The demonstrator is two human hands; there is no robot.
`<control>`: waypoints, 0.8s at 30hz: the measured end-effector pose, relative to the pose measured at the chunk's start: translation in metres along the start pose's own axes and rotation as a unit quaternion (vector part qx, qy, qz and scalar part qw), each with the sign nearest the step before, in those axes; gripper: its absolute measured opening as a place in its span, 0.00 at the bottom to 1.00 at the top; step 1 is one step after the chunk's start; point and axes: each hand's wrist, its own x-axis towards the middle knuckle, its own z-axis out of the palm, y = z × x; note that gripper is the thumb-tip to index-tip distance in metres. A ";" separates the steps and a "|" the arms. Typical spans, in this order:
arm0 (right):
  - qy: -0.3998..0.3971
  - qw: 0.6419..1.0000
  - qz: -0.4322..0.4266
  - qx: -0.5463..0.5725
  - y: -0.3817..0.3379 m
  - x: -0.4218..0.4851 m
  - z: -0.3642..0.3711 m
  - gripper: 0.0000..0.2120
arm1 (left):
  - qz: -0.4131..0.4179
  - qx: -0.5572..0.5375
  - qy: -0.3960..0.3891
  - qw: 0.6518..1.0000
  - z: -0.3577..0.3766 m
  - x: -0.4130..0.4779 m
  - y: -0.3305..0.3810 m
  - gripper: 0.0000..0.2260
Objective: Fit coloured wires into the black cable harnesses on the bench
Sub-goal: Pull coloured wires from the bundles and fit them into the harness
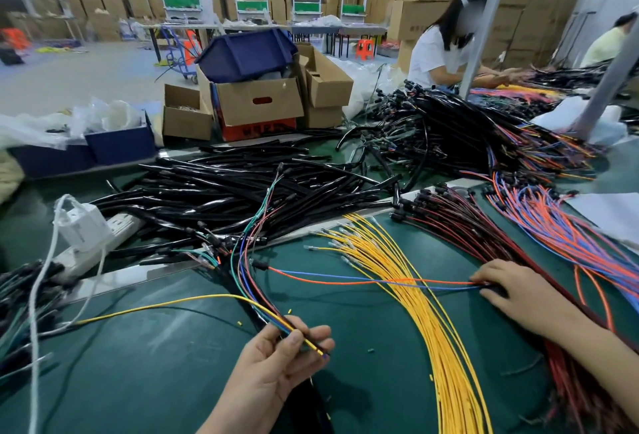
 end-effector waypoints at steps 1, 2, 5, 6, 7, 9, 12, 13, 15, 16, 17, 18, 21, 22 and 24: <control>0.009 1.000 -0.008 0.003 0.001 -0.003 0.002 0.09 | 0.001 0.000 -0.001 1.000 -0.001 0.000 0.000 0.07; 0.021 1.000 -0.018 0.007 0.001 -0.006 0.003 0.08 | 0.001 0.000 -0.001 1.000 -0.001 0.000 0.000 0.06; 0.060 0.996 -0.062 -0.001 -0.006 -0.013 0.006 0.10 | 0.004 -0.003 -0.001 1.000 -0.002 0.000 -0.001 0.06; 0.065 0.995 -0.072 -0.012 -0.010 -0.014 0.005 0.11 | 0.004 -0.004 -0.001 1.000 -0.001 0.000 -0.001 0.06; 0.059 0.995 -0.073 -0.017 -0.013 -0.015 0.004 0.11 | 0.005 -0.005 -0.002 1.000 -0.001 0.000 -0.001 0.06; 0.046 0.998 -0.045 0.003 -0.022 -0.016 0.001 0.12 | 0.005 -0.005 -0.005 1.000 -0.002 0.001 -0.001 0.06; 0.067 0.991 0.011 0.118 -0.044 -0.014 -0.020 0.13 | 0.006 -0.011 -0.007 1.000 -0.003 0.001 -0.001 0.06; 0.094 0.980 0.016 0.174 -0.061 -0.012 -0.030 0.11 | 0.007 -0.011 -0.008 1.000 -0.004 0.001 -0.001 0.07; 0.135 0.951 0.017 0.278 -0.102 -0.008 -0.045 0.09 | 0.007 -0.011 -0.007 1.000 -0.004 0.002 -0.001 0.07; 0.139 0.937 0.010 0.319 -0.125 -0.007 -0.051 0.09 | 0.007 -0.012 -0.005 1.000 -0.004 0.002 -0.002 0.07; 0.133 0.926 0.000 0.354 -0.148 -0.006 -0.054 0.09 | 0.007 -0.014 -0.003 1.000 -0.003 0.002 -0.002 0.07; 0.122 0.917 -0.011 0.381 -0.169 -0.005 -0.054 0.09 | 0.008 -0.014 -0.001 1.000 -0.002 0.002 -0.002 0.07; 0.065 0.898 -0.025 0.434 -0.221 -0.005 -0.041 0.10 | 0.017 -0.011 0.003 1.000 0.000 0.001 -0.001 0.07; 0.045 0.895 -0.020 0.443 -0.234 -0.006 -0.033 0.09 | 0.021 -0.010 0.004 1.000 0.001 0.001 -0.002 0.07; 0.014 0.896 -0.007 0.443 -0.254 -0.010 -0.013 0.08 | 0.031 -0.009 0.008 0.999 0.001 0.001 -0.002 0.08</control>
